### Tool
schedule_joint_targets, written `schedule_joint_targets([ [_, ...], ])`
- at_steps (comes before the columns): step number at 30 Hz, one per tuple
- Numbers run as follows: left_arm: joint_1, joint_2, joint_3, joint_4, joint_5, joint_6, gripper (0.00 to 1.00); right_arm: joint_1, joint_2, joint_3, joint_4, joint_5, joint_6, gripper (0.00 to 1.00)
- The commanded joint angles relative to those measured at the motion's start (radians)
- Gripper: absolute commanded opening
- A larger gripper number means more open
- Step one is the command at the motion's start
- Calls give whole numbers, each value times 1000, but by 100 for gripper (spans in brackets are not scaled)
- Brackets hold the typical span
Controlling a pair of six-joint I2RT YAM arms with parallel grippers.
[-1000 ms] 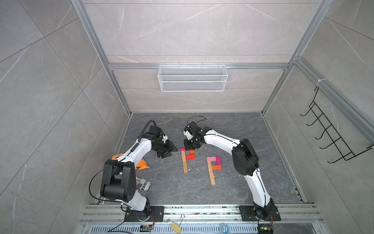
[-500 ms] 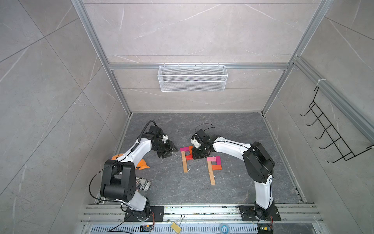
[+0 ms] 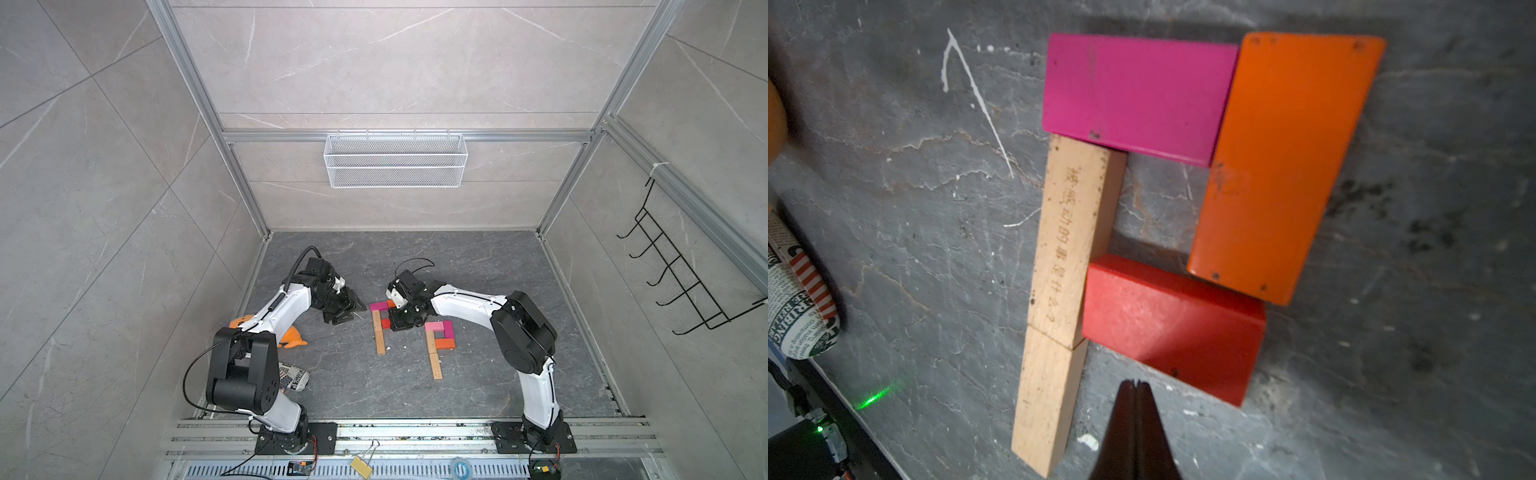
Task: Assemble the letter p with building blocks
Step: Adjust the building block at the center of the board.
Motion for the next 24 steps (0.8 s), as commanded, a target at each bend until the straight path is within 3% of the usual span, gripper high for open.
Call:
schedule_joint_targets([
  [1, 6, 1, 22, -7, 32, 19, 57, 8, 35, 9, 3, -9, 9, 2],
  [24, 6, 12, 23, -7, 42, 23, 59, 13, 92, 51, -3, -7, 16, 2],
])
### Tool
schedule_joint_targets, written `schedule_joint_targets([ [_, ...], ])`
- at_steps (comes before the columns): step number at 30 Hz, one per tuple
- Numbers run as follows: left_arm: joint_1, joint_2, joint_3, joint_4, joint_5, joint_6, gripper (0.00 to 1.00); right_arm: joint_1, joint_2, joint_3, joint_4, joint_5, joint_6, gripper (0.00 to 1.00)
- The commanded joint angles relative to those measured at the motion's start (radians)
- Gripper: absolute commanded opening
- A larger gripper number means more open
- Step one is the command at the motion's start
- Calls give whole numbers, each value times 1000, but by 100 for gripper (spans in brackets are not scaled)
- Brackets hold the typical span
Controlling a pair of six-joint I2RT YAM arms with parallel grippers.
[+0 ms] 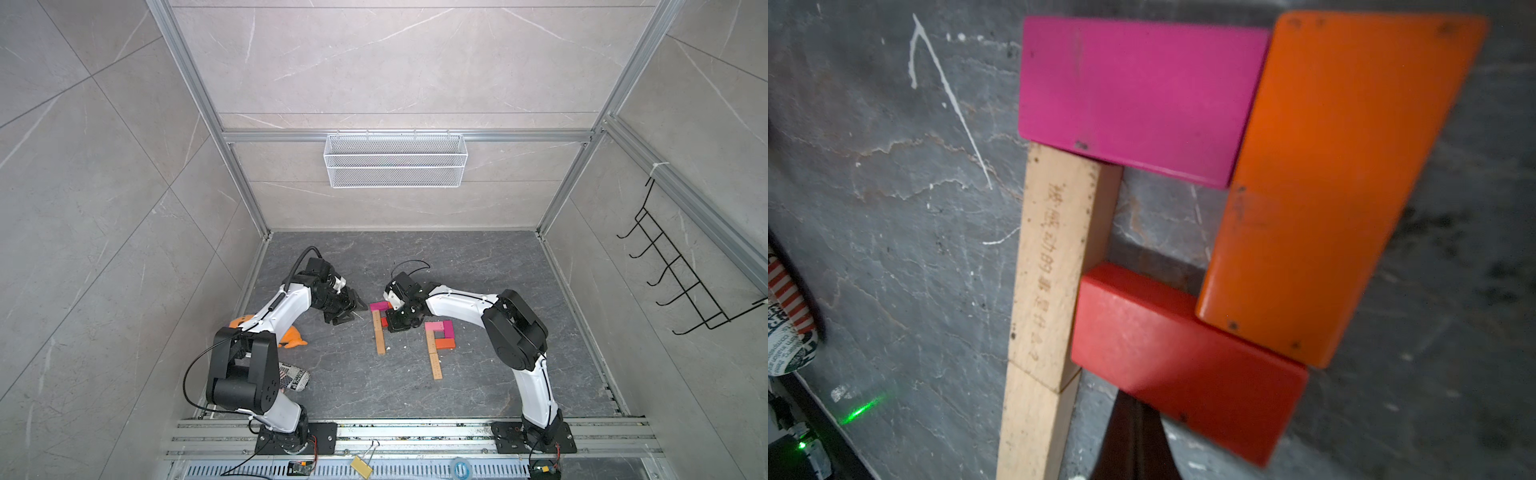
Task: Assemble the letter p with building blocks
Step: Adjust the building block at the center of the board.
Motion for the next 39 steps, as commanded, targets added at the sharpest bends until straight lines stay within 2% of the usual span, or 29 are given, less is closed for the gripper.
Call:
schedule_joint_targets([
  [1, 6, 9, 23, -7, 19, 21, 59, 8, 35, 19, -13, -3, 17, 3],
  [9, 6, 14, 27, -8, 19, 22, 58, 10, 30, 16, -14, -10, 18, 3],
  [14, 6, -5, 32, -8, 18, 28, 58, 10, -33, 6, -13, -17, 20, 3],
  [18, 6, -91, 31, 19, -15, 32, 58, 9, -129, 21, -27, -8, 23, 4],
  [22, 6, -220, -1, 69, -106, -4, 58, -15, -264, 27, -62, 99, 14, 6],
  [24, 6, -313, -40, 112, -214, -35, 58, -57, -344, 4, -76, 192, 17, 14],
  [25, 6, -356, -66, 143, -258, -51, 58, -86, -382, -27, -65, 217, 24, 23],
  [28, 6, -487, -134, 216, -433, -80, 59, -208, -519, -142, -3, 261, 52, 60],
  [30, 7, -547, -175, 255, -560, -98, 60, -280, -599, -203, 15, 303, 54, 95],
  [31, 6, -568, -194, 265, -640, -109, 61, -307, -638, -239, 26, 357, 51, 100],
  [34, 6, -596, -275, 335, -844, -95, 67, -356, -756, -356, 84, 496, 24, 100],
  [35, 6, -603, -318, 372, -920, -96, 72, -367, -800, -415, 126, 542, 20, 100],
  [37, 7, -598, -392, 438, -1039, -105, 98, -403, -860, -494, 173, 584, 25, 100],
  [39, 8, -567, -443, 478, -1147, -106, 100, -443, -892, -563, 211, 631, 41, 100],
])
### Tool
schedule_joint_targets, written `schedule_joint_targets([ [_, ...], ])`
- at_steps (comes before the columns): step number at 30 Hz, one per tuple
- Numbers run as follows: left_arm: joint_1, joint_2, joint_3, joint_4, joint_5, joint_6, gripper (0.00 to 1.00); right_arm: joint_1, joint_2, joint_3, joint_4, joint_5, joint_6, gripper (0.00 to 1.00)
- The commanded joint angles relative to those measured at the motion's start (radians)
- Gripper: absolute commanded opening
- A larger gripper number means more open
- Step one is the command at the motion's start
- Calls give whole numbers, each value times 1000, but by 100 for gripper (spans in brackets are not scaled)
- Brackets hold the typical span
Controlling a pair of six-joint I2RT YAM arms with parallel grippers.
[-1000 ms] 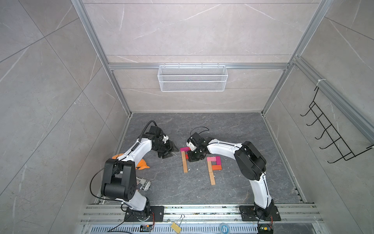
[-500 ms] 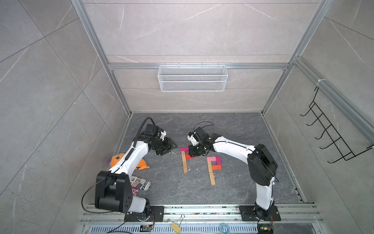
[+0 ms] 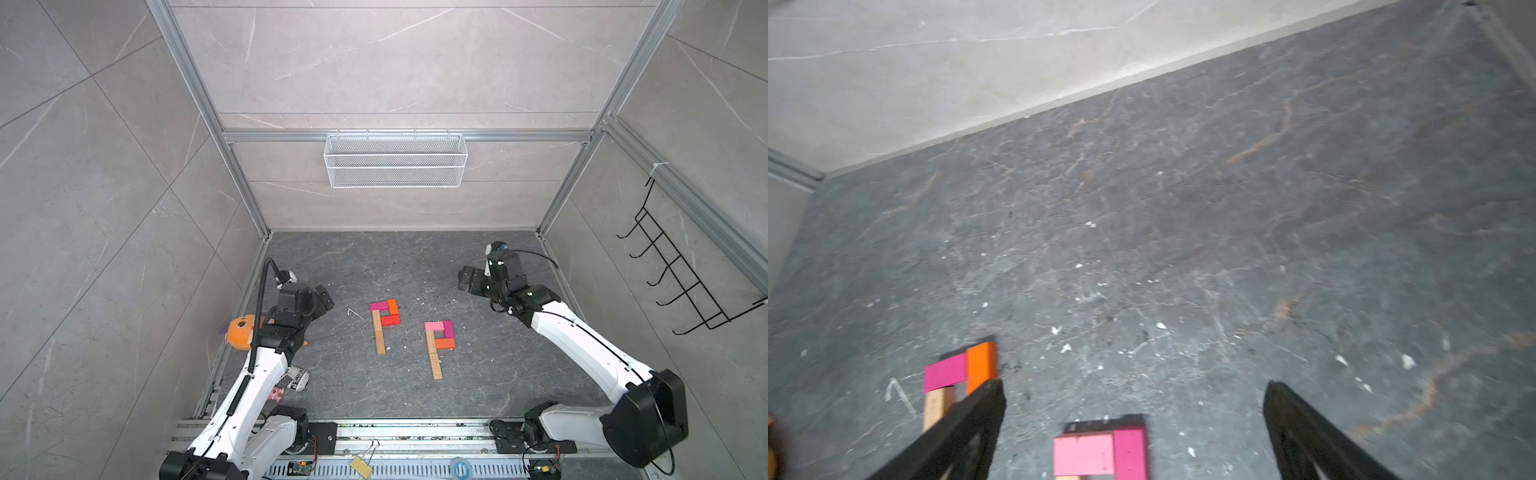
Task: Assemble the letter p with building blocks
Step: Adjust the building block at the center of the board, then reset both arms
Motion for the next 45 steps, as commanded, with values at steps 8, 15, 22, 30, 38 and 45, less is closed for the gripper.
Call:
schedule_joint_targets([
  [8, 20, 144, -151, 409, -446, 260, 99, -162, -95, -509, 711, 266, -204, 100],
  [15, 39, 296, -237, 688, -384, 421, 99, -243, -53, -564, 822, 271, -252, 100],
  [22, 54, 418, -317, 1095, -256, 614, 98, -323, 75, -604, 996, 173, -288, 100],
  [30, 158, 483, -292, 1084, -77, 565, 94, -323, 158, -631, 1142, 109, -337, 100],
  [38, 212, 523, -331, 1177, -3, 532, 100, -314, 245, -675, 1314, 29, -383, 100],
  [45, 186, 526, -330, 1179, -27, 558, 100, -293, 235, -668, 1289, 61, -393, 100],
])
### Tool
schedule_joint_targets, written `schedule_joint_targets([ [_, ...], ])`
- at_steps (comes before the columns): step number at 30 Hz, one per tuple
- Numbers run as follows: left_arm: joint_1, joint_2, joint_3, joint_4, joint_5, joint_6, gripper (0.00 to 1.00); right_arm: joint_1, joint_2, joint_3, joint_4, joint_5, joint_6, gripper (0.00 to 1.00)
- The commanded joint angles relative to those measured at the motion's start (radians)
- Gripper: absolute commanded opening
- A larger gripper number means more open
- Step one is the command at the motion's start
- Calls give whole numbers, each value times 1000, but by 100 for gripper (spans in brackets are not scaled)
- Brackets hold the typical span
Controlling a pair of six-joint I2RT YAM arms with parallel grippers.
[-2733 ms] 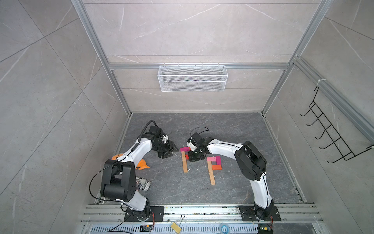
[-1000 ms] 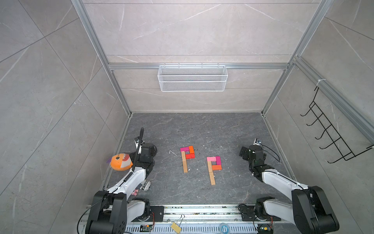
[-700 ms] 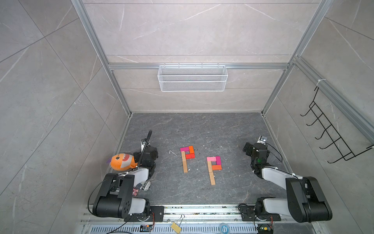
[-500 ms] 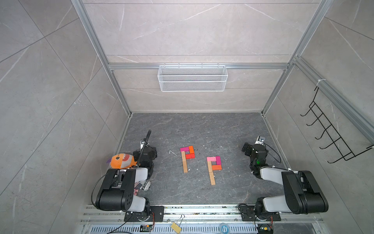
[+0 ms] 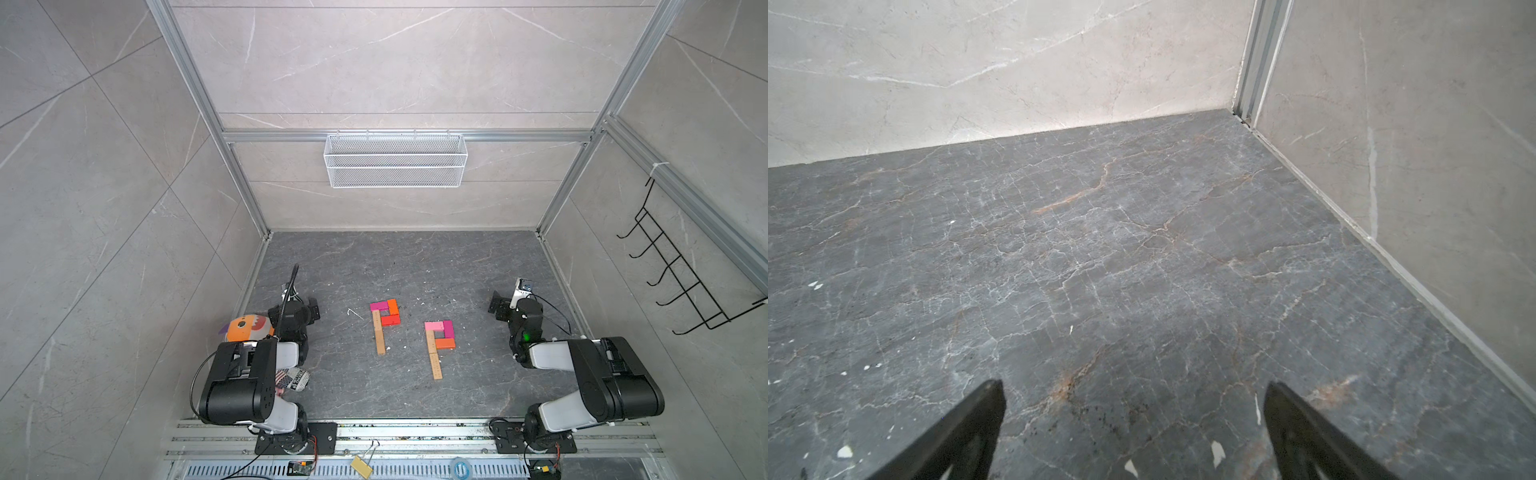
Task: Assemble the letter p with building blocks
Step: Reset both arms
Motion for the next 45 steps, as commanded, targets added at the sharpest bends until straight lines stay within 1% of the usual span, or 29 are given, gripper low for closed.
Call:
schedule_joint_targets([
  [1, -8, -2, 0, 61, 13, 4, 100, 8, 0, -7, 39, 11, -23, 100],
  [12, -4, 0, 4, 55, 21, 3, 100, 17, 2, -6, 39, 26, -26, 100],
  [17, 14, 8, 17, 36, 100, 14, 100, 17, 0, -6, 38, 26, -25, 100],
  [26, 14, 0, 7, 48, 97, 15, 100, 17, 0, -5, 38, 25, -26, 100],
  [27, 13, -2, -3, 61, 124, 26, 100, 16, 1, -5, 37, 24, -25, 100],
  [28, 14, -11, -39, 115, 221, 65, 100, 16, 0, -6, 38, 26, -25, 100],
  [29, 13, -19, -94, 209, 244, 71, 100, 17, 2, -5, 38, 26, -26, 100],
  [30, 14, -19, -145, 319, 221, 60, 100, 17, 0, -7, 37, 25, -26, 100],
  [31, 13, -4, -191, 421, 165, 39, 100, 17, 0, -5, 38, 26, -26, 100],
  [32, 13, 18, -201, 465, 100, 16, 100, 17, 0, -6, 38, 25, -25, 100],
  [33, 18, 20, -172, 412, 79, 6, 100, 17, 1, -5, 39, 25, -26, 100],
  [34, 19, 0, -110, 260, 83, 4, 100, 17, 1, -5, 39, 25, -25, 100],
  [35, 20, -14, -3, 21, 113, 6, 100, 17, 0, -6, 38, 26, -25, 100],
  [36, 20, 9, 11, 65, 143, 27, 100, 17, 1, -6, 37, 25, -26, 100],
  [37, 24, 9, -24, 125, 148, 26, 100, 17, 2, -7, 39, 26, -25, 100],
  [38, 24, -4, -13, 74, 122, 10, 100, 16, 0, -6, 37, 25, -25, 100],
  [39, 24, 1, 14, 33, 124, 16, 100, 17, 1, -6, 39, 25, -25, 100],
  [40, 23, 6, 8, 57, 136, 25, 100, 17, 0, -5, 38, 25, -25, 100],
  [41, 23, 1, 15, 32, 142, 24, 100, 17, 1, -6, 39, 24, -25, 100],
  [45, 22, 3, 14, 39, 143, 25, 100, 16, 0, -6, 38, 24, -25, 100],
])
